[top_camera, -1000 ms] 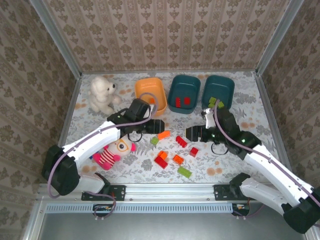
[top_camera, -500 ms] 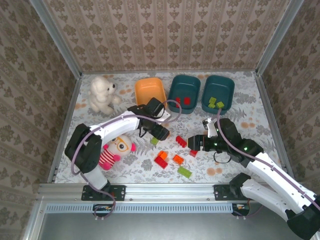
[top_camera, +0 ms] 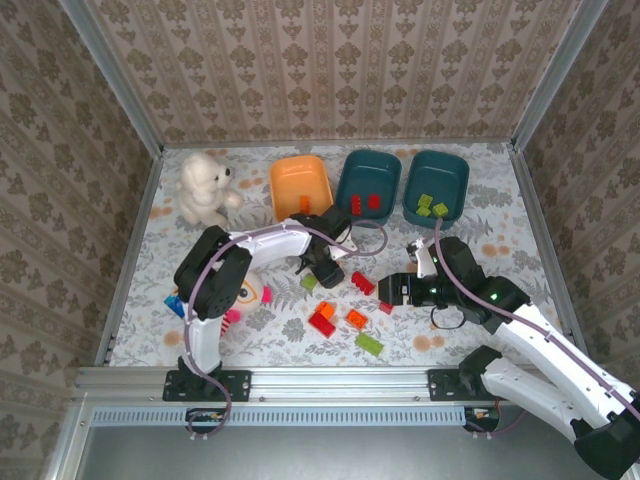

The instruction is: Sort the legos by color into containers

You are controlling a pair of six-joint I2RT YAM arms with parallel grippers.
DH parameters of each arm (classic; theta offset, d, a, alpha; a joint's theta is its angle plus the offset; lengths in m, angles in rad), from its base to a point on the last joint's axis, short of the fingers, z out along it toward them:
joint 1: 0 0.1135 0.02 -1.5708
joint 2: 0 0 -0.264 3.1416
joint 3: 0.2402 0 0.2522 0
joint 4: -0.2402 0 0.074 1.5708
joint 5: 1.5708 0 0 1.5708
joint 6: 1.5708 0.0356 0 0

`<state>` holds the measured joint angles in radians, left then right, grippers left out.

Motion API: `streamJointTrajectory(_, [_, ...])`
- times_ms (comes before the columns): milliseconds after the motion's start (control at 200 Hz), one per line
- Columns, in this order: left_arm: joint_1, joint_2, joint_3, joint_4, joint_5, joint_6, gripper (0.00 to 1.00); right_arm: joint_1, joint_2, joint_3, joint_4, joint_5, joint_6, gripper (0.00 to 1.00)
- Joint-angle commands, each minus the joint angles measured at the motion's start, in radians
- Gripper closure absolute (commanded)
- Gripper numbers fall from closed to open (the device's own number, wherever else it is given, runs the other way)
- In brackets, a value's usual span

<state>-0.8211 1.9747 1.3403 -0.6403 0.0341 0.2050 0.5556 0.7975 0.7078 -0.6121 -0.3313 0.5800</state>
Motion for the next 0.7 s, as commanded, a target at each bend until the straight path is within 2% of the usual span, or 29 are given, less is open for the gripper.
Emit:
streamJointTrajectory(0, [-0.004, 0.032, 0.043, -0.009, -0.049, -0.007, 0.5, 0.006, -0.01, 0.033, -0.031, -0.026, 0.001, 0.24])
streamJointTrajectory(120, [-0.007, 0.043, 0.051, -0.002, -0.066, -0.016, 0.74, 0.004, -0.002, 0.034, -0.03, -0.024, -0.002, 0.24])
streamJointTrajectory(250, [-0.009, 0.021, 0.052, 0.003, -0.093, -0.03, 0.92, 0.004, 0.003, 0.039, -0.026, -0.017, -0.002, 0.24])
streamJointTrajectory(500, [0.013, -0.169, 0.128, -0.046, -0.176, -0.165, 0.95, 0.003, -0.001, 0.087, 0.01, 0.02, -0.003, 0.24])
streamJointTrajectory(695, [0.139, -0.189, 0.233, -0.105, -0.155, -0.321, 0.97, 0.0, 0.053, 0.114, 0.203, 0.054, 0.041, 0.17])
